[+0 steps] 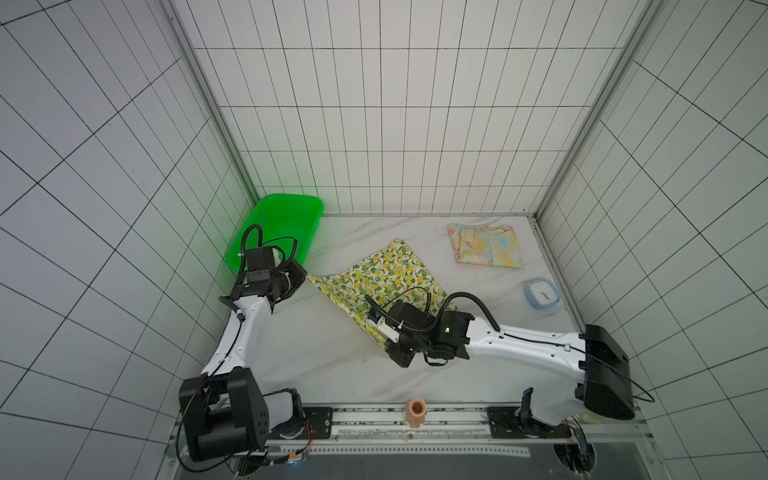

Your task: Fold and stack the skirts

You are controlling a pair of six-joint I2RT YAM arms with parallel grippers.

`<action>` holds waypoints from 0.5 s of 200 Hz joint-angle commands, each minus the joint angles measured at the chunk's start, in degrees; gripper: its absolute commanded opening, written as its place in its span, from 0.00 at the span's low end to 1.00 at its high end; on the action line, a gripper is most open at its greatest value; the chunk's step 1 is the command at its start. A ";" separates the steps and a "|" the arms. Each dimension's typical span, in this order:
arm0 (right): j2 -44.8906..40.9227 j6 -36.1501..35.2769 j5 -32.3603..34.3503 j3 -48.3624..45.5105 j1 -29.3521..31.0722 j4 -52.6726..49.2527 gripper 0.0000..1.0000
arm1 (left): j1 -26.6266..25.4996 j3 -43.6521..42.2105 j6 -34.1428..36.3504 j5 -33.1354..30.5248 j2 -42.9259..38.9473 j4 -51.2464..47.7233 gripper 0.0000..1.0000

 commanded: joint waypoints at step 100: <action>-0.65 0.59 -9.09 5.69 1.03 0.35 0.00 | 8.85 3.47 5.12 0.64 -3.56 -4.58 0.00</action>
